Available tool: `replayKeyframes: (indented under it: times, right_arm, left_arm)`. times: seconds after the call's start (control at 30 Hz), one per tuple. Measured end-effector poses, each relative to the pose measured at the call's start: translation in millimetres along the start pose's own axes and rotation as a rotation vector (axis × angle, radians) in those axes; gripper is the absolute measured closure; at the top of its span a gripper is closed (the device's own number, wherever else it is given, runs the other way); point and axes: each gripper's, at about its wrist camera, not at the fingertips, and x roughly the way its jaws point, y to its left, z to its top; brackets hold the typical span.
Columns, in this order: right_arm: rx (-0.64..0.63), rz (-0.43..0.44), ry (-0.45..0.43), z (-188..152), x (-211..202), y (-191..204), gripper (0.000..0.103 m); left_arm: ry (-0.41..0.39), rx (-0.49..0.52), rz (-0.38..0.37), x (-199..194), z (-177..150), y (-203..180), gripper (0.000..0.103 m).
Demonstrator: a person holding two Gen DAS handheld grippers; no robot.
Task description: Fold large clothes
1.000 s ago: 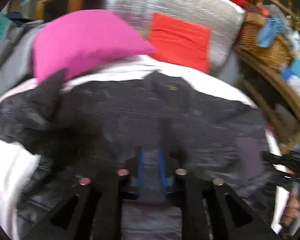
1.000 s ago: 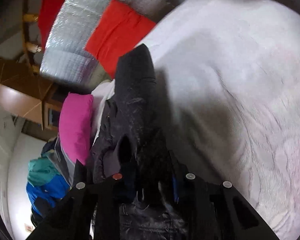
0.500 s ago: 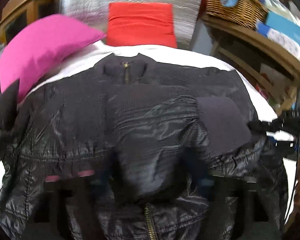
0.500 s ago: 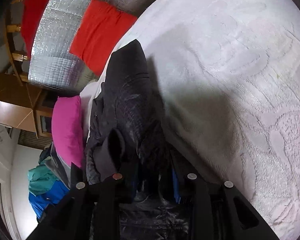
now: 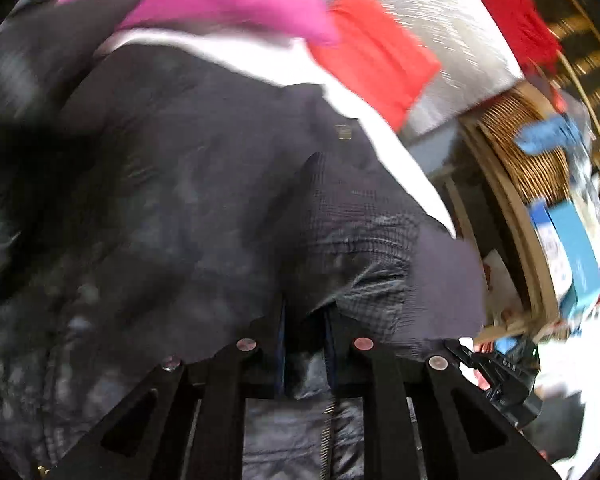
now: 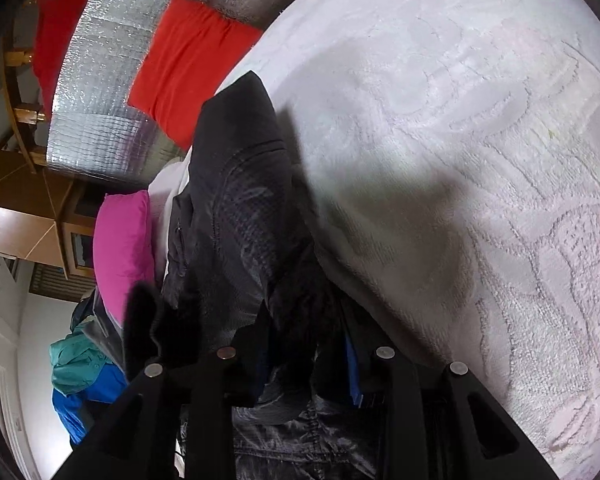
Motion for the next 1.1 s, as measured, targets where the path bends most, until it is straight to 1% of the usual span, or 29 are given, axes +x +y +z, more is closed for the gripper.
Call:
replayKeyframes:
  times: [0.07,0.1,0.17,0.27,0.3,0.33,0.37,0.4,0.43,0.47,0.5,0.57,0.63,0.7,0.8,0.87,0.97,1.0,1.03,1.07,1.1]
  right_arm:
    - [0.004,0.000,-0.001,0,0,-1,0.070]
    - [0.006,-0.002,-0.003,0,0,-1,0.070]
    - [0.013,-0.004,-0.004,0,1,-2,0.070]
    - [0.022,-0.008,-0.007,0,2,-3,0.070]
    - [0.022,-0.012,-0.009,-1,2,-2,0.070]
    - [0.025,-0.021,-0.010,-1,3,-2,0.070]
    - [0.028,-0.032,-0.013,-1,3,-1,0.067]
    - [0.030,-0.052,-0.020,-2,0,1,0.058]
    - [0.024,-0.079,-0.039,-2,-4,4,0.054]
    - [0.014,-0.096,-0.058,-3,-7,8,0.045]
    - [0.006,-0.102,-0.078,-4,-10,10,0.038]
    - [-0.006,-0.108,-0.091,-5,-10,12,0.038]
    - [0.001,-0.123,-0.063,-7,-2,10,0.038]
    - [0.013,-0.126,-0.053,-8,3,8,0.038]
    - [-0.016,-0.146,-0.056,-10,4,13,0.038]
    - [-0.034,-0.161,-0.057,-13,5,15,0.038]
    - [-0.053,-0.168,-0.053,-15,6,18,0.038]
    - [-0.051,-0.164,-0.050,-15,5,17,0.038]
    - [-0.048,-0.159,-0.046,-14,4,16,0.038]
    - [-0.043,-0.153,-0.042,-13,4,15,0.038]
    - [-0.039,-0.150,-0.040,-13,4,14,0.038]
  left_arm:
    - [-0.017,-0.003,0.031,-11,1,5,0.081]
    - [-0.041,0.012,0.052,-21,0,6,0.080]
    - [-0.101,0.043,0.107,-38,1,9,0.072]
    - [-0.174,0.078,0.149,-60,2,12,0.063]
    - [-0.192,0.090,0.156,-65,2,12,0.062]
    - [-0.210,0.103,0.165,-69,0,10,0.057]
    - [-0.228,0.127,0.177,-71,-3,4,0.051]
    - [-0.237,0.145,0.182,-73,-4,0,0.047]
    - [-0.249,0.174,0.182,-73,-8,-9,0.040]
    - [-0.254,0.194,0.177,-69,-10,-16,0.035]
    - [-0.264,0.235,0.166,-66,-15,-28,0.033]
    - [-0.273,0.312,0.162,-60,-21,-47,0.025]
    - [-0.279,0.399,0.167,-47,-31,-73,0.020]
    - [-0.270,0.446,0.177,-31,-37,-92,0.019]
    - [-0.212,0.494,0.222,-3,-48,-107,0.018]
    - [-0.157,0.527,0.299,25,-50,-114,0.018]
    - [-0.132,0.559,0.380,46,-49,-111,0.019]
    - [-0.122,0.534,0.386,47,-46,-105,0.023]
    - [-0.124,0.483,0.362,43,-40,-97,0.040]
    - [-0.122,0.453,0.330,39,-36,-92,0.046]
    - [-0.124,0.409,0.284,32,-30,-84,0.048]
